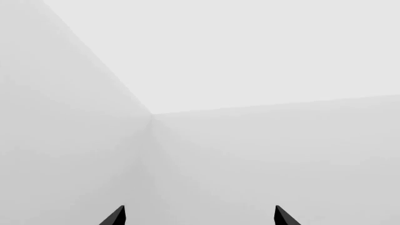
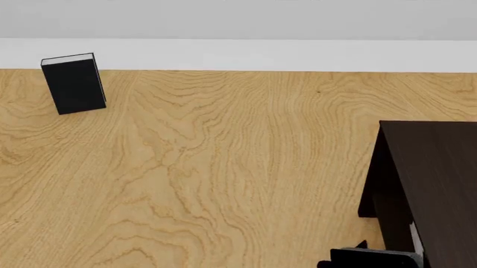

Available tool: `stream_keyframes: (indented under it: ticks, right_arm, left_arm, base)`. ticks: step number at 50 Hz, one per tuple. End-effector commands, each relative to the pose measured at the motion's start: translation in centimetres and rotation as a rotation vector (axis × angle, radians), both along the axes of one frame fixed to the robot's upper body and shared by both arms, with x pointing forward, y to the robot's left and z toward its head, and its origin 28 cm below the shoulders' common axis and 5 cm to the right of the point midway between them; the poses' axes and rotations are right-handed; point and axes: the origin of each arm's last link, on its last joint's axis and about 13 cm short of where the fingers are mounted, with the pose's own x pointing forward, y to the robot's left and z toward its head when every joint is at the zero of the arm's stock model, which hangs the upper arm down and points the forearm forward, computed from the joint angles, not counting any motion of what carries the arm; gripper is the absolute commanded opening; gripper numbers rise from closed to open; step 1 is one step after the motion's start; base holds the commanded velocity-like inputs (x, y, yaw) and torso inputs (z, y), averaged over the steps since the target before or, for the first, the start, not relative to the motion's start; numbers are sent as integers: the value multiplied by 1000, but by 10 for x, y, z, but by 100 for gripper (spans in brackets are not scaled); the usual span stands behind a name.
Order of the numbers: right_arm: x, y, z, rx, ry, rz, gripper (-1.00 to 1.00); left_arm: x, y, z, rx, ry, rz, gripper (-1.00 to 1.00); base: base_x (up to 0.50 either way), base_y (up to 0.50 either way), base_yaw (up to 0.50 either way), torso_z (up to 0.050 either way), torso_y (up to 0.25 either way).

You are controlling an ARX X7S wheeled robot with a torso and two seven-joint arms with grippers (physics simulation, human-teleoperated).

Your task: Pick up the book on the right and place it on the cabinet shelf.

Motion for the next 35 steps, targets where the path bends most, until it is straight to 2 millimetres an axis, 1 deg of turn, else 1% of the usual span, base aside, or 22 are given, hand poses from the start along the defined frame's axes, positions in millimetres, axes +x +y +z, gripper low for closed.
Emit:
stream_keyframes:
  ticks: [1, 9, 10, 25, 31, 35]
  right_arm:
    - [-14, 71, 67, 261, -263, 566, 100]
    - [-18, 76, 71, 263, -275, 634, 100]
    - [-21, 79, 73, 262, -280, 678, 100]
    - [-36, 88, 82, 261, -324, 871, 100]
    - [-42, 91, 90, 270, -359, 946, 100]
    - [-43, 92, 96, 274, -379, 952, 100]
  left_arm:
    - [0, 0, 0, 1, -1, 1, 100]
    - [-2, 1, 0, -1, -1, 3, 100]
    - [-3, 1, 0, -2, 0, 5, 100]
    - [-3, 1, -1, -5, 1, 6, 100]
    - [-3, 1, -2, -5, 2, 6, 100]
    - [-4, 0, -2, -5, 1, 6, 100]
  base:
    - [0, 6, 17, 0, 10]
    - [3, 6, 17, 1, 3]
    - [0, 6, 17, 0, 0]
    - [2, 2, 7, 0, 1]
    - [0, 0, 0, 0, 0]
    - [0, 0, 0, 0, 0]
